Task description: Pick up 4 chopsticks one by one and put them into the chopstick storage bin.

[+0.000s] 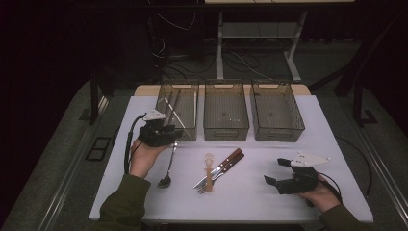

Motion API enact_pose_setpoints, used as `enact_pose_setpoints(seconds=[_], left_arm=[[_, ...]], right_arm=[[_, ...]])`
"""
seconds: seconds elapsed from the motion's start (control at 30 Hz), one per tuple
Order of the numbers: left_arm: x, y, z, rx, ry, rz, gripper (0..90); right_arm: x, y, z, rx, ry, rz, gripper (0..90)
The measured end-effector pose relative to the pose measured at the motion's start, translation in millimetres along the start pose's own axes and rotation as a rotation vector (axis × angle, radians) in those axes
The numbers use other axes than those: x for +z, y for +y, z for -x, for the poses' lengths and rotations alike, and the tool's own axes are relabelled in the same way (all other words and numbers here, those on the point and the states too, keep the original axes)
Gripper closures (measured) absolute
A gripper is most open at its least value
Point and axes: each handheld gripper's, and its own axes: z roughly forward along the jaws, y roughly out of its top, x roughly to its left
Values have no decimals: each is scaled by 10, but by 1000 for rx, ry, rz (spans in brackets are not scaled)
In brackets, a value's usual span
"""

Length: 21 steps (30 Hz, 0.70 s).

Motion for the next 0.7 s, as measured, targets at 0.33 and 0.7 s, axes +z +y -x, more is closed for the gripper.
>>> enact_pose_setpoints(seconds=[0.33,0.7], left_arm=[[-71,-269,36,9,11,-37,858],[43,-432,-105,5,61,-106,892]], right_arm=[[-6,-6,-2,-5,-5,0,137],[6,-3,-4,-9,-9,-6,138]])
